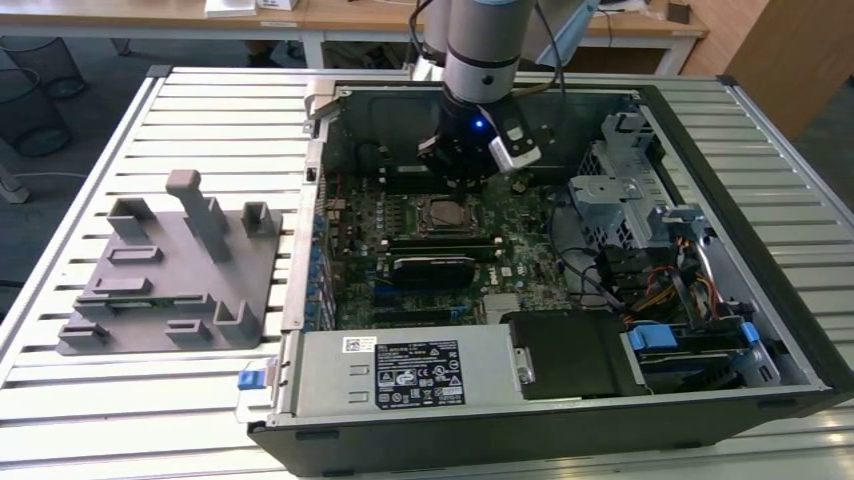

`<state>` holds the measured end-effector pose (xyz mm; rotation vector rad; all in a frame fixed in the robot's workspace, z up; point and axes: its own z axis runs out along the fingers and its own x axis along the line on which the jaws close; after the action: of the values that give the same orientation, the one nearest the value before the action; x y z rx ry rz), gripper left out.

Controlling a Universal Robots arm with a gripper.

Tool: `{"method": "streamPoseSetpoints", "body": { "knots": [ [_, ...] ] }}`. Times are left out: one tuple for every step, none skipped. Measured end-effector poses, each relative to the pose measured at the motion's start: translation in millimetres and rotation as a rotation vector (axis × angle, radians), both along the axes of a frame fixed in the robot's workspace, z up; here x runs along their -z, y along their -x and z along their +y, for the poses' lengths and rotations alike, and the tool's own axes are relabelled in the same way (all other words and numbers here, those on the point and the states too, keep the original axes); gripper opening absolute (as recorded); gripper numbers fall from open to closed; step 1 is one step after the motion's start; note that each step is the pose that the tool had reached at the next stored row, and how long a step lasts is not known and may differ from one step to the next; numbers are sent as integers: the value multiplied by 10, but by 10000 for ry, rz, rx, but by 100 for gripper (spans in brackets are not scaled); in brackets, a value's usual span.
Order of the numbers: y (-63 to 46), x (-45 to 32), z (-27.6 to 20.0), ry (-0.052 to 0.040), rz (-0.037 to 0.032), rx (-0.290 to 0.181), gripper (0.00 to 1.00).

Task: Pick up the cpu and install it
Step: 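Install the second cpu locking lever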

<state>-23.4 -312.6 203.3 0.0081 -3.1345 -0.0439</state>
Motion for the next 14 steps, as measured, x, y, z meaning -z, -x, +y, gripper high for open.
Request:
{"method": "streamPoseSetpoints", "body": {
  "knots": [
    [0,0,-12,-1,0,0,11],
    [-1,0,-22,-1,0,0,11],
    [-1,0,-34,-1,0,0,11],
    [-1,0,-44,0,0,0,11],
    [-1,0,-51,-1,0,0,11],
    [0,-8,-52,3,2,0,11],
    [0,-25,-52,0,0,1,11],
    [0,-60,-52,1,1,1,11],
    [-1,-107,-52,-3,-2,1,11],
    [-1,-153,-52,0,1,1,11],
    [-1,-196,-52,-1,0,1,11],
    [-1,-219,-52,-1,0,0,11],
    [-1,-229,-54,0,1,-1,11],
    [-1,-228,-56,-2,0,-1,11]
  ]
}}
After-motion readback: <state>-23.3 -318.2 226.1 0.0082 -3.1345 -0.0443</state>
